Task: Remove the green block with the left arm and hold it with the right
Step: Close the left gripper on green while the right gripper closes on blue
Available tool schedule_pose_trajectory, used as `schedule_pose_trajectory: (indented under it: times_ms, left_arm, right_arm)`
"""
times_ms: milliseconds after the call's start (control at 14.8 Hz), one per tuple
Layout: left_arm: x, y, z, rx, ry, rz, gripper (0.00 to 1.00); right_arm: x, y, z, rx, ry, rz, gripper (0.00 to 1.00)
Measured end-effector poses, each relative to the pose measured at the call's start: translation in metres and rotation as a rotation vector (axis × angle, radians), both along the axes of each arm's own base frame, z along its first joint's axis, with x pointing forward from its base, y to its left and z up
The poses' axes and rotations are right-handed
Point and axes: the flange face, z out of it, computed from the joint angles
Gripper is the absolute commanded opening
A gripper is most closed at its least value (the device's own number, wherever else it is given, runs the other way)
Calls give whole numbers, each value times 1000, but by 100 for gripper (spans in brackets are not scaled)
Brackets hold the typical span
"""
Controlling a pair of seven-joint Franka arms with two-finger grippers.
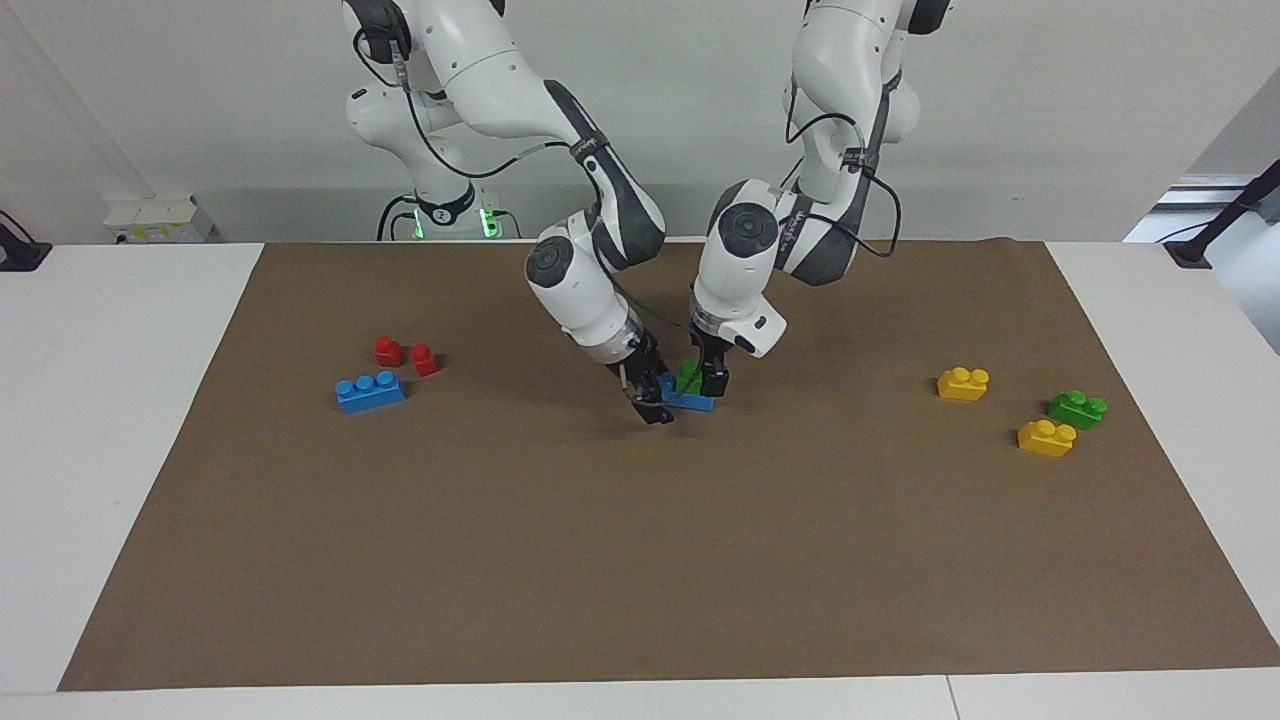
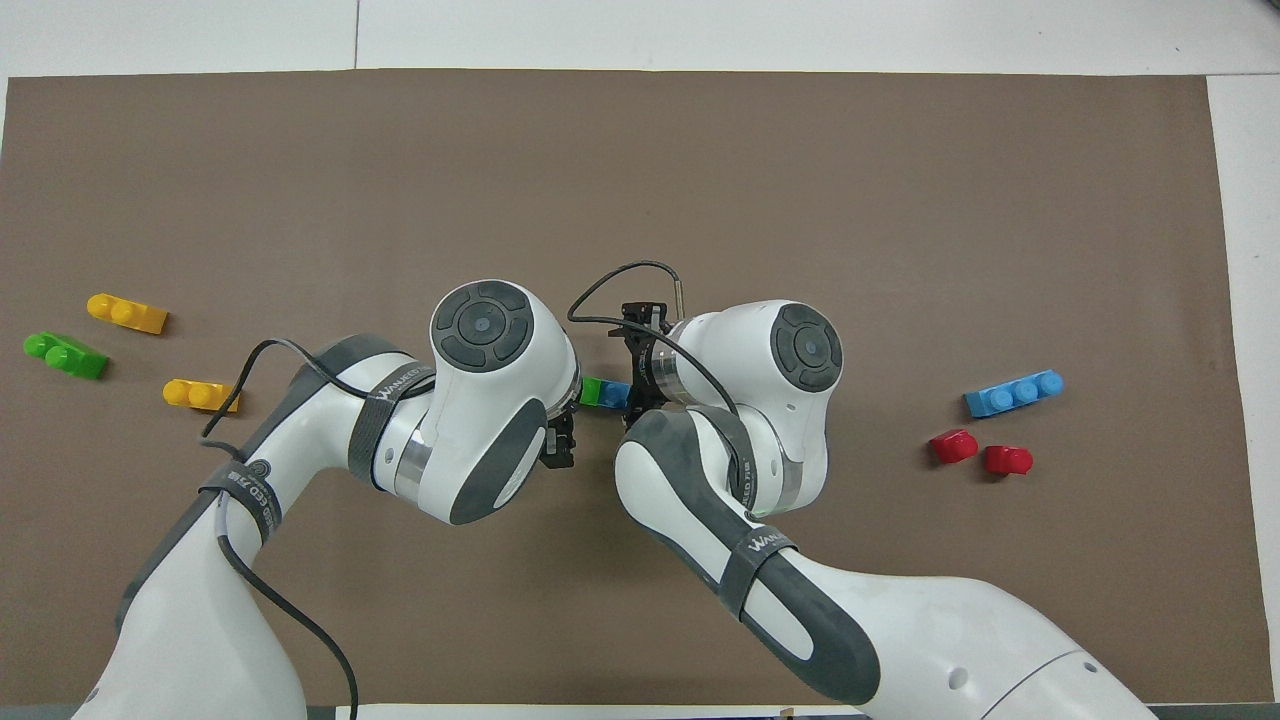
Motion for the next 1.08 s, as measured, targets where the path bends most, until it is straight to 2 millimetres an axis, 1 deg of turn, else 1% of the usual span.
schedule_pose_trajectory:
  times_ms: [473,541,609,676,879,947,1082]
  left_arm:
    - [0,0,0,0,0,1,100]
    - [0,0,0,0,0,1,100]
    - [0,0,0,0,0,1,100]
    - [0,1,0,0,0,1,100]
    - [0,1,0,0,-1,1,100]
    - [1,1,0,-1,-2,1,100]
    - [1,0,0,-3,-5,2,100]
  right_arm:
    - [3,-6,-4,-5,4,-10,100]
    - [3,-6,-4,-6,4,-11,97]
    - [3,-6,-4,-5,4,-11,89]
    - [3,-6,-4,-5,5,-12,79]
    - [3,-6,-4,-4,7,-13,40]
    - [3,-6,-5,-4,7,-13,30]
    - [2,-7,-5,5,16,-25,13]
